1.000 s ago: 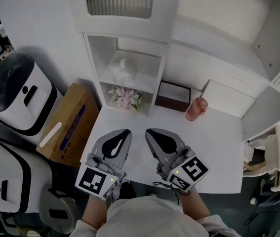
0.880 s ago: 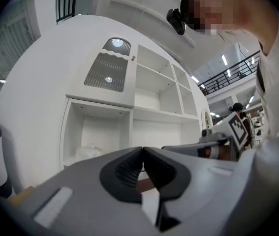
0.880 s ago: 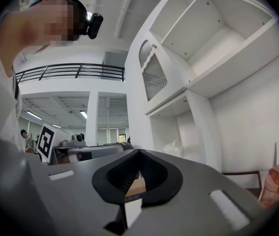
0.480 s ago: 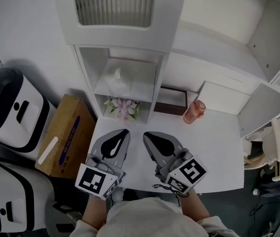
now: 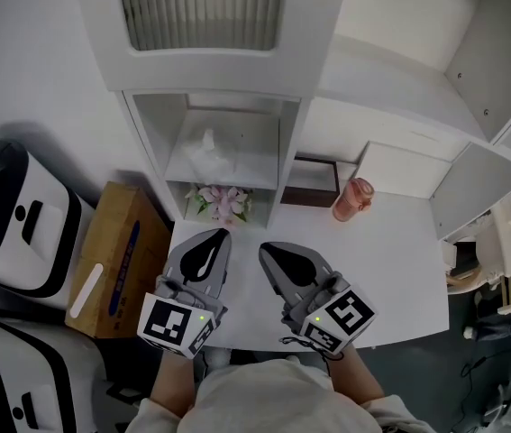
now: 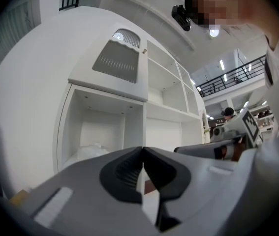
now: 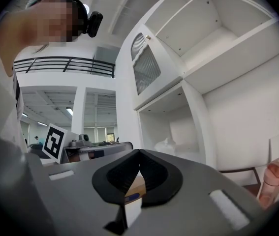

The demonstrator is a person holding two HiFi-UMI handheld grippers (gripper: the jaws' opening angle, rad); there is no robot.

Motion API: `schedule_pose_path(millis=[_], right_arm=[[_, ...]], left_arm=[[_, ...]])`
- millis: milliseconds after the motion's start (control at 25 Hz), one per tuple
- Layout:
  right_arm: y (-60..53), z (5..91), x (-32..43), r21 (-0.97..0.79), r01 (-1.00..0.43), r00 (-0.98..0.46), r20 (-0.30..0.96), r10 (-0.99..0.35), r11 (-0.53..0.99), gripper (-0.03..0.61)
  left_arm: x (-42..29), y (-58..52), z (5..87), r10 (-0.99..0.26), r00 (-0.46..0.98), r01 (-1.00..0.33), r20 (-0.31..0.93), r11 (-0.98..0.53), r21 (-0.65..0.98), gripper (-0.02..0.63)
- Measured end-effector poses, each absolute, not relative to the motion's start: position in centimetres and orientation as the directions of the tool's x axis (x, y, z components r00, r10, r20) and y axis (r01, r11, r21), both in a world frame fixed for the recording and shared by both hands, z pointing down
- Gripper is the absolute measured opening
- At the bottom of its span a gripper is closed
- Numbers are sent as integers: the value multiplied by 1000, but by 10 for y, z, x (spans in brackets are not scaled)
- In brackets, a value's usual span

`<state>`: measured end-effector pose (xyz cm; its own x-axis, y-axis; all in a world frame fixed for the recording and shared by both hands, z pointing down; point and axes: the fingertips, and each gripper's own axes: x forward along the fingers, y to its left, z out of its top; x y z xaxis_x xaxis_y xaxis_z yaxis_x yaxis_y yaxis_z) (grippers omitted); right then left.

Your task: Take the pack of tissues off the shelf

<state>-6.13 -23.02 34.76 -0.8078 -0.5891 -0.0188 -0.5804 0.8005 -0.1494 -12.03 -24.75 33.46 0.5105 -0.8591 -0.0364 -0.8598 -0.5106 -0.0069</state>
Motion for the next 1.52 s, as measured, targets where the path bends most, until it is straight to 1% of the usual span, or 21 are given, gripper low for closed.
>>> schedule_pose_path(millis=[160, 200, 280, 440, 640, 1000, 1240, 1320, 1400, 1480, 1520], right_arm=[[-237, 349, -64, -147, -604, -791, -15, -612, 783, -8], [-239, 349, -65, -146, -609, -787, -14, -617, 779, -8], [-242, 350, -66, -147, -619, -779, -12, -627, 772, -8], [-248, 350, -68, -144, -635, -767, -5, -642, 759, -8], [-257, 355, -67, -140, -659, -747, 14, -664, 739, -8], [-270, 360, -64, -133, -700, -711, 44, -702, 701, -8], [-276, 361, -58, -131, -722, -690, 56, -722, 680, -8], [-277, 360, -57, -132, -726, -685, 54, -726, 675, -8], [-277, 361, -57, -134, -727, -684, 54, -728, 673, -8], [-276, 361, -57, -134, -726, -685, 56, -727, 674, -8], [-276, 362, -57, -134, -725, -686, 57, -725, 675, -8]], left_arm=[[-137, -265, 341, -878, 478, -878, -19, -478, -10, 3], [-141, -270, 343, -881, 473, -881, -11, -473, -9, 13], [-148, -279, 348, -885, 465, -885, 7, -465, -9, 56], [-161, -301, 354, -902, 431, -902, 21, -431, -21, 75], [-178, -329, 363, -922, 386, -922, 42, -386, 1, 115], [-183, -373, 385, -921, 376, -925, 97, -379, -11, 190], [-184, -394, 396, -924, 360, -931, 131, -365, -11, 196], [-183, -397, 400, -921, 361, -930, 148, -368, -25, 189], [-183, -398, 402, -920, 357, -929, 162, -368, -41, 128], [-183, -397, 401, -922, 353, -930, 157, -365, -51, 110], [-183, -396, 399, -925, 351, -931, 150, -362, -55, 83]])
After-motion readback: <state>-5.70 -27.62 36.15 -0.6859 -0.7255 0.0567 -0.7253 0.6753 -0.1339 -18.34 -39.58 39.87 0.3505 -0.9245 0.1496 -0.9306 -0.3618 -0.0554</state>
